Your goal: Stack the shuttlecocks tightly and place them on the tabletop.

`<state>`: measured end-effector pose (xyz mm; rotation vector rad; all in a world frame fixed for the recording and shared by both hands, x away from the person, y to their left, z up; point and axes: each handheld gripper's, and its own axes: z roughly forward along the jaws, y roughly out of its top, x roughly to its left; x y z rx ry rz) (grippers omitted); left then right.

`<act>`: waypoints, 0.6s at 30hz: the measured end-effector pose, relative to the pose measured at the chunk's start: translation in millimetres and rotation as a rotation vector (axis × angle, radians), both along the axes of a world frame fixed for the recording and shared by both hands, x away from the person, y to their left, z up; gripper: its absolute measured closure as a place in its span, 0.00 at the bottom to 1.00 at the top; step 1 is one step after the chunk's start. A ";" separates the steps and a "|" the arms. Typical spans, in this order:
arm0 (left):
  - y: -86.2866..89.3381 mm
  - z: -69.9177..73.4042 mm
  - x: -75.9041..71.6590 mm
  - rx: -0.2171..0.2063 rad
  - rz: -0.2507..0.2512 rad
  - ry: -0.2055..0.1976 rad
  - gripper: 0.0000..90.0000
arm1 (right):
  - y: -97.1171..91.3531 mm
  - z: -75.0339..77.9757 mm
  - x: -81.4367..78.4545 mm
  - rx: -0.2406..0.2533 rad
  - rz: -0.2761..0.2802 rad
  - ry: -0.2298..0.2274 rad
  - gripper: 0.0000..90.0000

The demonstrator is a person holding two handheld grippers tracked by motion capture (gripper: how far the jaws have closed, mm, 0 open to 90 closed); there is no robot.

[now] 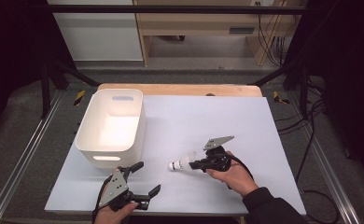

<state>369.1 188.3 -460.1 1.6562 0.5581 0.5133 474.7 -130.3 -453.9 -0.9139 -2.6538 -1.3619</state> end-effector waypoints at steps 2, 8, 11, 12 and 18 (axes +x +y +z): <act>-0.5 0.0 -0.3 0.000 0.000 0.001 0.07 | 2.0 -0.9 0.3 0.011 0.009 0.009 1.00; -1.3 -0.3 -0.3 0.005 -0.002 0.004 0.07 | 5.3 -2.7 1.3 0.001 0.017 0.018 0.99; -1.4 -0.2 -0.6 0.009 -0.003 0.003 0.07 | 5.5 -2.5 0.6 -0.008 0.015 0.019 0.97; -1.4 -0.3 -0.6 0.010 -0.003 0.004 0.07 | 5.8 -2.7 0.3 -0.012 0.015 0.017 0.96; -1.6 -0.6 -0.5 0.010 -0.001 0.008 0.07 | 8.4 -3.3 -2.4 -0.039 0.021 0.007 0.89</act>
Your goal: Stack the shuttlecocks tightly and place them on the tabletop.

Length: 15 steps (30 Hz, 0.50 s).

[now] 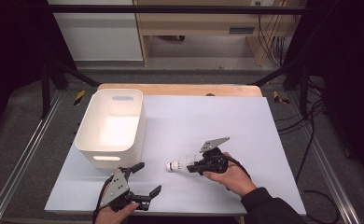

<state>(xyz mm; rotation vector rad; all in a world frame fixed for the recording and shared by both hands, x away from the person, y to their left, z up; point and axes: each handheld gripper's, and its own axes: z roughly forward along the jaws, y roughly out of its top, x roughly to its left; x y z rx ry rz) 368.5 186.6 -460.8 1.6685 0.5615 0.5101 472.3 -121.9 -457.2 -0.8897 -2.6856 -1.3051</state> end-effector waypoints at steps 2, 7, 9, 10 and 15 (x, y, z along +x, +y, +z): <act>0.3 0.1 -0.1 -0.001 0.003 0.001 0.07 | 0.3 0.1 -0.2 -0.005 -0.001 -0.006 0.86; 0.8 0.1 -0.1 -0.002 0.005 0.002 0.07 | -0.3 0.8 -1.5 -0.019 -0.008 -0.013 0.81; 0.6 -0.1 -0.1 -0.002 0.006 0.003 0.07 | -0.2 1.6 -3.0 -0.028 -0.015 -0.017 0.76; 0.7 0.0 -0.4 0.000 0.005 0.001 0.07 | 0.0 1.7 -3.6 -0.033 -0.020 -0.021 0.74; 0.8 -0.2 0.1 -0.002 0.007 0.003 0.07 | 0.5 4.0 -6.5 -0.047 -0.023 -0.036 0.66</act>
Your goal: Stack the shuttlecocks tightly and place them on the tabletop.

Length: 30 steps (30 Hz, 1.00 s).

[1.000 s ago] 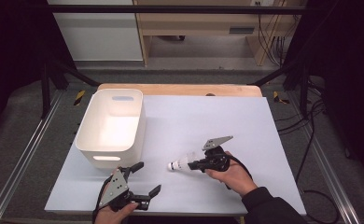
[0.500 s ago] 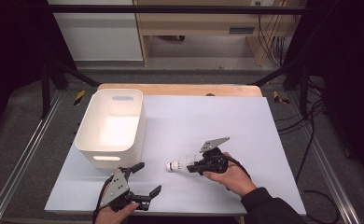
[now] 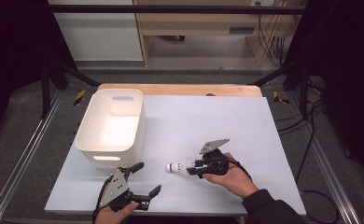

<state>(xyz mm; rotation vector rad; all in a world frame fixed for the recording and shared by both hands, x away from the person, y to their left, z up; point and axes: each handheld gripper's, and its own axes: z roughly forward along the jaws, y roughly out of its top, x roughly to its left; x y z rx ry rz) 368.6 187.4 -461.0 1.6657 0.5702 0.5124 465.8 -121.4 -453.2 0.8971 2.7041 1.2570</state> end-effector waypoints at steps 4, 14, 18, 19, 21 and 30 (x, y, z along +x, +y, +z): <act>0.4 0.1 -0.1 0.000 0.000 0.000 0.07 | 1.1 2.3 -1.7 -0.030 -0.002 -0.018 0.58; 0.1 -0.1 0.1 0.001 0.000 -0.001 0.07 | 1.1 4.7 -4.9 -0.062 -0.038 -0.055 0.32; 0.3 -0.1 0.1 0.002 0.001 -0.002 0.07 | 1.2 4.8 -6.4 -0.071 -0.042 -0.064 0.27; 0.4 -0.1 0.1 0.001 0.001 -0.001 0.07 | 1.8 4.8 -7.4 -0.080 -0.047 -0.080 0.23; 0.4 -0.1 0.1 0.002 0.001 -0.002 0.07 | 2.9 5.0 -9.4 -0.101 -0.064 -0.099 0.19; 0.9 0.0 0.1 0.002 0.002 -0.003 0.07 | 2.1 10.4 -16.1 -0.148 -0.072 -0.185 0.13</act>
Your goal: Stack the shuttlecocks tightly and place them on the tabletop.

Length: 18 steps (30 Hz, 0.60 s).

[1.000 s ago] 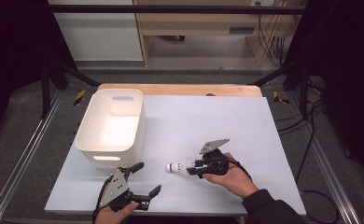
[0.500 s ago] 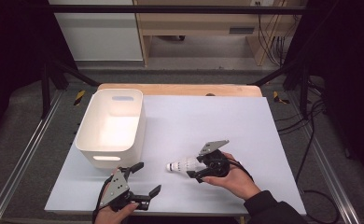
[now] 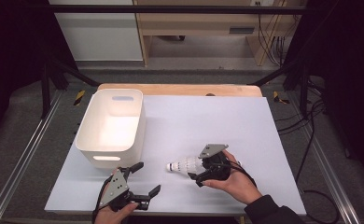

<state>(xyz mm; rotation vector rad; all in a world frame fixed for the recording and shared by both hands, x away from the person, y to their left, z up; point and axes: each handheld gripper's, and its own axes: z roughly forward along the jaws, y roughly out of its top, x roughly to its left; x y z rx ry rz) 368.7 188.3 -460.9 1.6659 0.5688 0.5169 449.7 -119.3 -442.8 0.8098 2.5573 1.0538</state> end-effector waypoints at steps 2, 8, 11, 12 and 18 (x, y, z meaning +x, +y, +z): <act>0.0 0.0 0.0 0.000 0.000 0.000 0.07 | -0.8 1.0 -0.5 -0.009 -0.004 -0.006 0.13; 0.4 -0.1 0.5 0.000 0.001 0.000 0.07 | -5.5 8.7 -4.4 -0.035 -0.009 -0.059 0.13; 0.0 -0.2 0.3 0.001 0.001 -0.001 0.06 | -7.7 11.9 -6.6 -0.044 -0.006 -0.077 0.13; 0.1 -0.1 0.1 0.001 0.001 -0.001 0.06 | -8.4 12.8 -7.1 -0.048 -0.007 -0.081 0.13; 0.8 0.0 0.4 -0.001 0.002 -0.003 0.06 | -13.5 17.5 -9.9 -0.060 -0.018 -0.107 0.13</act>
